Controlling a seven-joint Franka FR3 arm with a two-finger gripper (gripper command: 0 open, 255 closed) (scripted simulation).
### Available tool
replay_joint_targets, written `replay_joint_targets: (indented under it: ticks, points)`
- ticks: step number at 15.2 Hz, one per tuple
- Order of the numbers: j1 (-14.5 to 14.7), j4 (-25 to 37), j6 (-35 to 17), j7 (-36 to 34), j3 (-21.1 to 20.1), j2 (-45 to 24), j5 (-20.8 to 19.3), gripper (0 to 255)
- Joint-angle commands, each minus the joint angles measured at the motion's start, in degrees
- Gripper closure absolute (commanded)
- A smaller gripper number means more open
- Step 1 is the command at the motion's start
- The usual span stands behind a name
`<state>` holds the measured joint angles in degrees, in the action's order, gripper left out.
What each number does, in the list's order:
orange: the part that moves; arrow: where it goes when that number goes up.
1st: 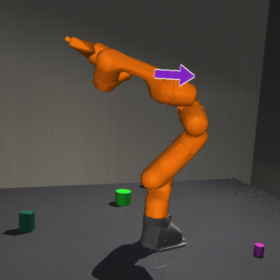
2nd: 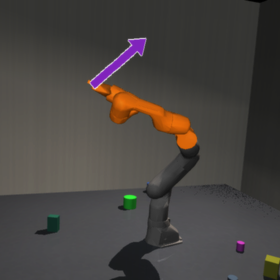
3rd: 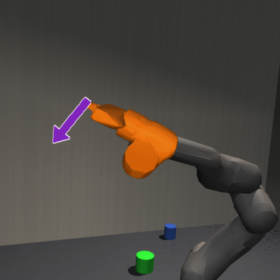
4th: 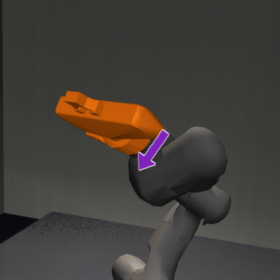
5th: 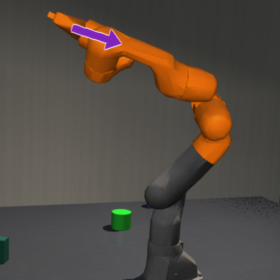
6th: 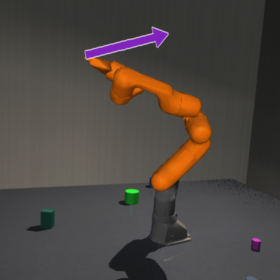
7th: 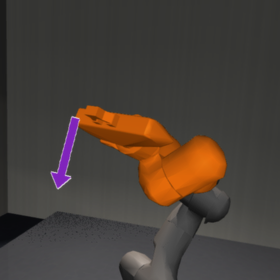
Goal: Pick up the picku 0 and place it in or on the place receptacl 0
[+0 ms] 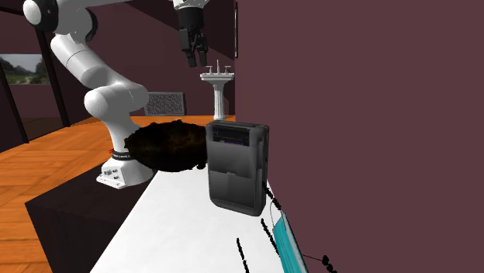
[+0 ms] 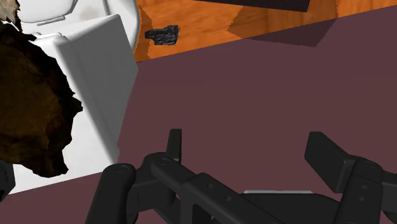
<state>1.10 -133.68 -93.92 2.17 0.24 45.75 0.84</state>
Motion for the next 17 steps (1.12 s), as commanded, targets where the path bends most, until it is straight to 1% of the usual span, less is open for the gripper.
replay_joint_targets:
  ticks: [1, 5, 10, 14, 17]
  points:
    - [0.0, 0.0, 0.0, 0.0, 0.0, 0.0, 0.0, 0]
    - [-1.3, 1.8, -1.9, 5.6, 4.6, -4.6, -2.9, 0]
    - [-2.5, 5.7, -4.3, 12.4, 10.0, -11.6, -5.6, 0]
    - [-3.1, 10.0, -5.9, 17.9, 14.2, -18.1, -6.8, 0]
    - [-3.4, 13.9, -6.9, 22.1, 17.3, -23.4, -7.0, 0]
